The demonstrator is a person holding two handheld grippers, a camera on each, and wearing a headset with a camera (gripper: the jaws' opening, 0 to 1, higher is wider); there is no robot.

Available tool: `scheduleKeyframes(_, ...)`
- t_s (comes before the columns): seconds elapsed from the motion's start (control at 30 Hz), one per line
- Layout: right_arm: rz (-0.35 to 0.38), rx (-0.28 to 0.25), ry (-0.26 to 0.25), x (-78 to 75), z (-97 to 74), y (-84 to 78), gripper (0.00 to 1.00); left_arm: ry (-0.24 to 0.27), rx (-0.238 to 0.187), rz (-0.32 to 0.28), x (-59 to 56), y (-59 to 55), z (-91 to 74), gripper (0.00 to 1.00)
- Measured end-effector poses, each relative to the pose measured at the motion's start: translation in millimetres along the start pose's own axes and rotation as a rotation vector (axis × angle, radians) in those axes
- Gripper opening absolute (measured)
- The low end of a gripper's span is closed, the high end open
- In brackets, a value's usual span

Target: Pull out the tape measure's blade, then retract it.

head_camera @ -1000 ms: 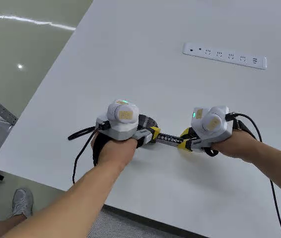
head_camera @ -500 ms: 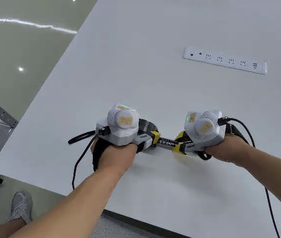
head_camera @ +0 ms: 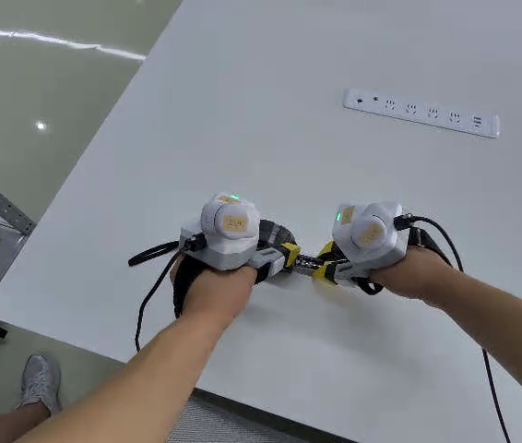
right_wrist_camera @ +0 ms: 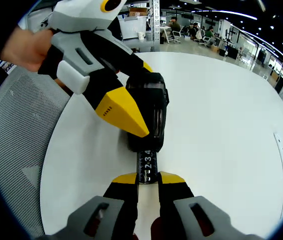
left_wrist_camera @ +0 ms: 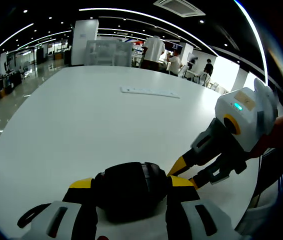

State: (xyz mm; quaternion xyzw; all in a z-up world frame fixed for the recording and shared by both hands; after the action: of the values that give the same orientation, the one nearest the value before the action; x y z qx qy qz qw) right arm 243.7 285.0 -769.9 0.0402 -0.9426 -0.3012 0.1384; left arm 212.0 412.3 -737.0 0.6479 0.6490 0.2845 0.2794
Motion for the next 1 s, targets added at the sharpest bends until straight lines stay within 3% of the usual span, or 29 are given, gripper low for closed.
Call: scheduleKeyframes(1.0, -0.012, 0.032, -0.062, -1.7, 8.7, 12.8, 0.11, -0.009, -0.017, -0.025, 2.6, -0.6, -0.8, 0.49)
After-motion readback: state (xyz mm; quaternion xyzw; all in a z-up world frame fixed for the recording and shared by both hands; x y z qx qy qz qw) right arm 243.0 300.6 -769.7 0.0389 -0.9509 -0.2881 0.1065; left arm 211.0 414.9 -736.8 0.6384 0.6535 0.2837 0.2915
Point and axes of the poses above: the centre of the closed fingertips' face, and the gripper's own axes: z roughly forward along the fingers, x roughly to its left, y roughly out of its top, the point moved 7 cm from there along -z, roughly backward along the fingers, and after that the axes turned 15 degrees about y, right-handed, at the moved point
